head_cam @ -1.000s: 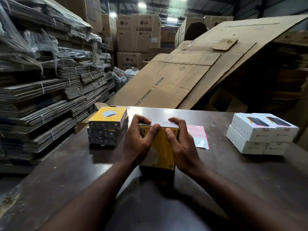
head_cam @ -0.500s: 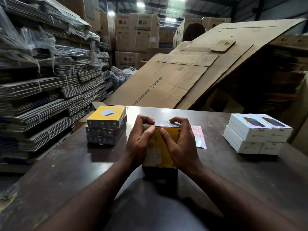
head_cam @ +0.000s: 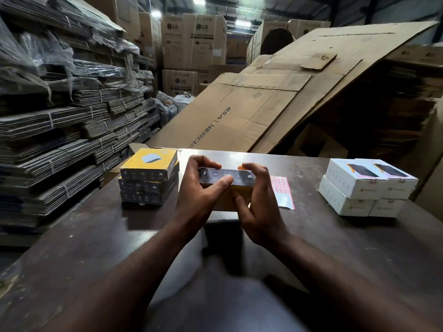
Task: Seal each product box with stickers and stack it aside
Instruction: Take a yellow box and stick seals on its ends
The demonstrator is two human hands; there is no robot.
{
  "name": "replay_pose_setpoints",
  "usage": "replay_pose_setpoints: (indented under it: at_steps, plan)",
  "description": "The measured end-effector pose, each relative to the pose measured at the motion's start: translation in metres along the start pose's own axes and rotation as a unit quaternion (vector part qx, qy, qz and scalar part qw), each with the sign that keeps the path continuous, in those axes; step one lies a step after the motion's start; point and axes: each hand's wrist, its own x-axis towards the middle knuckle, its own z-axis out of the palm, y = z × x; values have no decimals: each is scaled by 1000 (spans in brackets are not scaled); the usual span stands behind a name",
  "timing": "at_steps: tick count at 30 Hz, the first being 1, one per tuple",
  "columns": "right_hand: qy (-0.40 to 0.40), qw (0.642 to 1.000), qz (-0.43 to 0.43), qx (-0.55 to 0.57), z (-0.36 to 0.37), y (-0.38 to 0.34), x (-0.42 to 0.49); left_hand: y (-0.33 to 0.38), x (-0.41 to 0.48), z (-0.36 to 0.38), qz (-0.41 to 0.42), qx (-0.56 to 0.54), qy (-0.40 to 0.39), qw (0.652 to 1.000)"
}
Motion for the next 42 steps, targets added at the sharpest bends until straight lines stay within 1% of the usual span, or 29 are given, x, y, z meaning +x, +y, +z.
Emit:
replay_pose_setpoints:
  at_steps: [2,5,9,12,14,16,18,20,22,26,29,31,33,36,38,39,41,42]
  plan:
    - [4,1000,22,14,5,0,-3,-2,1,-1,4,14,-9,1000]
    - [6,999,33,20,7,1,-3,-2,3,-2,-3,5,-26,1000]
    - [14,997,57,47,7,-2,-2,-2,5,-2,-45,-91,-42,994]
    - [34,989,106,93,11,-8,-1,-1,5,-3,-69,-134,-44,988]
    - [48,981,140,121,13,-11,2,0,5,-3,-72,-142,-48,986]
    - [47,969,177,169,14,-13,5,0,5,-3,-72,-145,-47,986]
    - [42,947,215,234,16,-12,8,0,4,-2,-62,-124,-42,989]
    - [46,929,239,279,17,-11,10,0,1,-1,-41,-69,-34,996]
    - [48,923,244,295,16,-12,10,0,-1,0,-33,-27,-25,999]
    - [47,934,223,277,15,-15,8,1,-1,-1,-49,-22,-15,998]
    - [26,948,200,245,15,-14,6,0,0,-2,-62,-27,-14,998]
    - [2,958,179,226,14,-12,4,1,3,-2,-86,-51,-9,995]
    - [-16,972,140,188,12,-9,3,0,7,-3,-108,-92,-1,990]
    - [-38,984,108,139,10,-2,4,-2,11,-6,-125,-124,0,984]
    - [-53,983,121,125,9,3,4,-4,12,-7,-119,-125,-3,985]
    - [-63,978,141,138,10,6,3,-6,11,-8,-112,-122,-11,986]
    - [-92,964,182,172,12,17,0,-9,9,-10,-90,-91,-32,991]
    - [-107,960,195,171,13,23,-2,-10,8,-11,-81,-67,-39,994]
